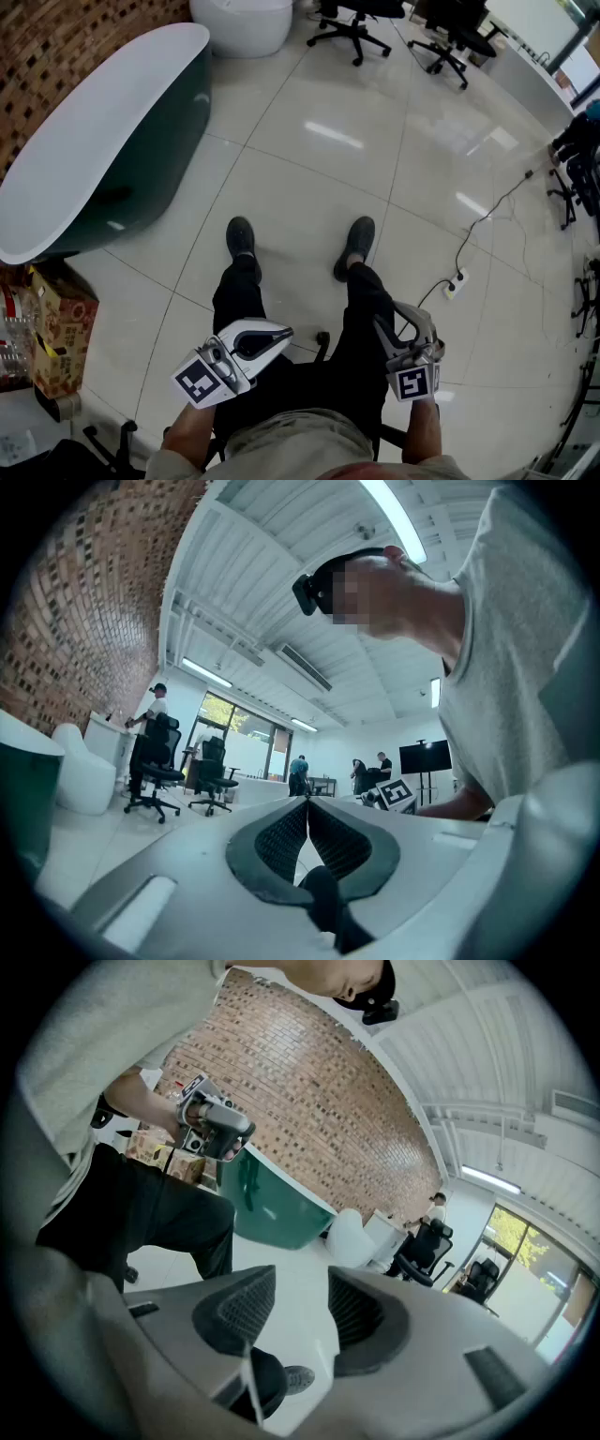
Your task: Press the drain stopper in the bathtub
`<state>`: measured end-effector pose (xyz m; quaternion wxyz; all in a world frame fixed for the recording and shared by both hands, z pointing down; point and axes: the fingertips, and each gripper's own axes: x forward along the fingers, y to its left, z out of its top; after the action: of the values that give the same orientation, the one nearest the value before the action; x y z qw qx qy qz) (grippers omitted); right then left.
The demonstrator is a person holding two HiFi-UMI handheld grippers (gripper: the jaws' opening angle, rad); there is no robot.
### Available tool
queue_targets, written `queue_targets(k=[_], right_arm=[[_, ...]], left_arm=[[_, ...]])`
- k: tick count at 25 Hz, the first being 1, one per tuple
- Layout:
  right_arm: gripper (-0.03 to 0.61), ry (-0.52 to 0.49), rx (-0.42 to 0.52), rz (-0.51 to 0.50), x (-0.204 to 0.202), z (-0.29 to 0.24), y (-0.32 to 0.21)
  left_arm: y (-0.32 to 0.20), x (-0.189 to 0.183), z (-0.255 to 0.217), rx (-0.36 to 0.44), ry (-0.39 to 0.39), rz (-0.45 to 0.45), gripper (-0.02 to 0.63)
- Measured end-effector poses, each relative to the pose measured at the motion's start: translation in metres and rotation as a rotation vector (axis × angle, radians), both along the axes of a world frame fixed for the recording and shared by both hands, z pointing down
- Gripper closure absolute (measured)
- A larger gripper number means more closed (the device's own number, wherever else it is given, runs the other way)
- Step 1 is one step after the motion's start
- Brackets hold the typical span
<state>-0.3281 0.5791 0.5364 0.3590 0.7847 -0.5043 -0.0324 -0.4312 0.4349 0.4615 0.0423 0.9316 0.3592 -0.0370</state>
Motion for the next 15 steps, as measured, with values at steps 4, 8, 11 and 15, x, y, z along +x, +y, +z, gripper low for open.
queue_targets(k=[4, 8, 11, 15], right_arm=[[0.387, -0.048, 0.057, 0.008, 0.04, -0.019, -0.024], [0.387, -0.042, 0.107, -0.013, 0.096, -0.032, -0.056], [0.392, -0.016, 0.09, -0.038, 0.139, -0.032, -0.08], [0.399, 0.002, 0.13, -0.028, 0.218, -0.039, -0.11]], left_arm=[[-0.024, 0.04, -0.002, -0.014, -0.029, -0.031, 0.614], [-0.055, 0.085, -0.006, -0.006, -0.001, -0.069, 0.614], [-0.078, 0.123, -0.011, -0.005, 0.057, -0.102, 0.614], [-0.105, 0.179, -0.019, 0.028, 0.09, -0.132, 0.614]])
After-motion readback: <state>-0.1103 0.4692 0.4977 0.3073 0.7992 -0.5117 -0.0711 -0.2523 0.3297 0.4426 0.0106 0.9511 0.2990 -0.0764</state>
